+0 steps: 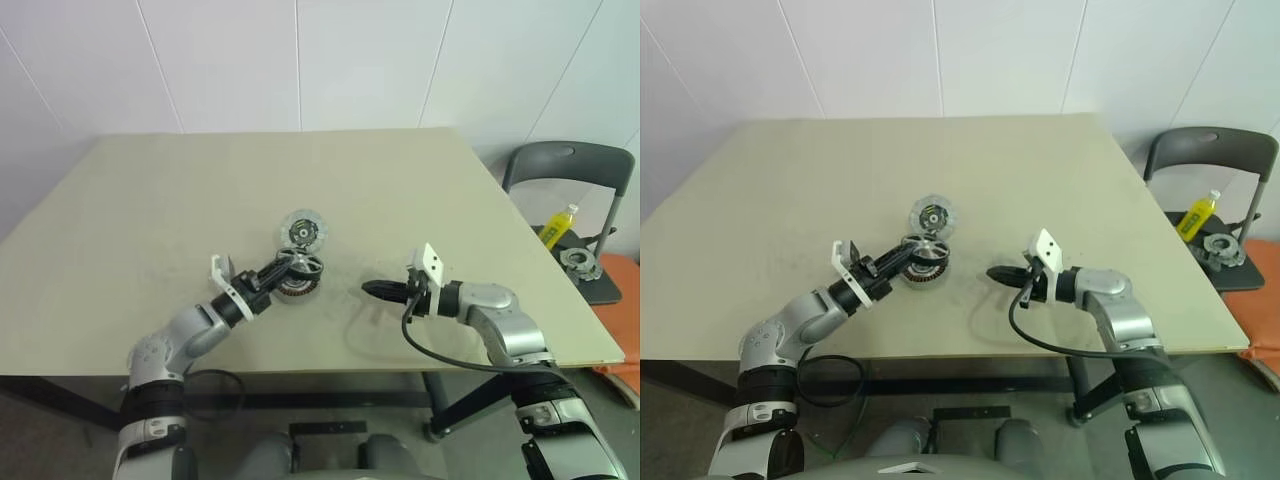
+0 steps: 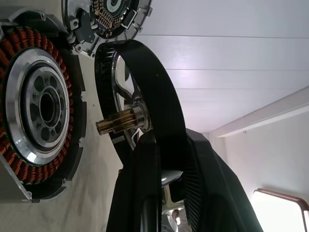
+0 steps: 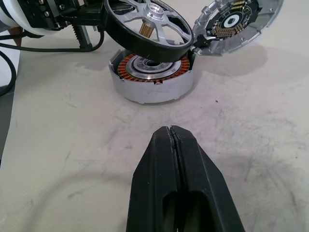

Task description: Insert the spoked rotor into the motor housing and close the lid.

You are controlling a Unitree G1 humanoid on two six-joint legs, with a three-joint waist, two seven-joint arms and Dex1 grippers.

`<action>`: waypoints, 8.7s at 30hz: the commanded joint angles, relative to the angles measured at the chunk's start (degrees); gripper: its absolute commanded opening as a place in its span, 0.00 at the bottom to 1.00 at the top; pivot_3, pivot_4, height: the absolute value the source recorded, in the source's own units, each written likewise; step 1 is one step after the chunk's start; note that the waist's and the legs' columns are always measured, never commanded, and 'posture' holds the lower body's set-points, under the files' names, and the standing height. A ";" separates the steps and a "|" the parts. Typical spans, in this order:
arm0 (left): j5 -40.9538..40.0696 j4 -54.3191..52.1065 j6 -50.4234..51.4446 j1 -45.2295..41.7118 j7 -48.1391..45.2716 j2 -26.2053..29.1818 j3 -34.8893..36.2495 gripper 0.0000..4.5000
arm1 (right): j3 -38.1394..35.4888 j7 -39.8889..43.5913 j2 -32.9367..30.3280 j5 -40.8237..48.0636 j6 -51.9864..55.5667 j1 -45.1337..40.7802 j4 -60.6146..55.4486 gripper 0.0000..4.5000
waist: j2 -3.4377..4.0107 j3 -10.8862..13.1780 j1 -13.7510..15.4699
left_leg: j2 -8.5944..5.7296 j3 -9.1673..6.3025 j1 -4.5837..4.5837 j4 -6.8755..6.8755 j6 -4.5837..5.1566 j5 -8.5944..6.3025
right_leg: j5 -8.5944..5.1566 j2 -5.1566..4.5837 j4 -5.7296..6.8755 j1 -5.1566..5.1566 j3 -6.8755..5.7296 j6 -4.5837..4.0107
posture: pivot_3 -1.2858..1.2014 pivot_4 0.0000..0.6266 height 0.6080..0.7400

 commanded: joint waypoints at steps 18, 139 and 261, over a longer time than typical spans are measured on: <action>9.25 4.79 0.30 0.02 -7.88 -1.51 1.26 0.08 | -1.62 -0.94 -0.16 2.21 0.68 0.34 -3.98 0.00 | 0.05 -0.03 -0.10 | 0.01 0.03 0.02 -0.01 -0.01 -0.01 | 0.00 0.00 0.00 0.01 0.01 0.00 | 0.52 0.00 1.00; 69.70 7.75 -16.27 -18.62 -39.61 9.07 -19.66 0.74 | -0.91 -3.51 2.83 0.89 0.36 0.04 -1.67 0.00 | -0.13 0.17 -0.10 | 0.11 0.13 0.11 0.01 0.12 0.06 | 0.34 0.04 0.04 0.04 -0.01 0.45 | 0.52 0.00 1.00; 77.38 -8.53 -59.92 9.77 -51.82 14.35 -8.73 0.00 | 19.69 8.73 6.38 -15.10 -9.15 -23.87 3.42 0.00 | 0.57 -0.47 -0.06 | 0.26 0.05 0.80 -0.28 -0.01 -0.14 | 0.25 -0.07 -0.38 0.50 -0.11 0.31 | 0.52 0.00 1.00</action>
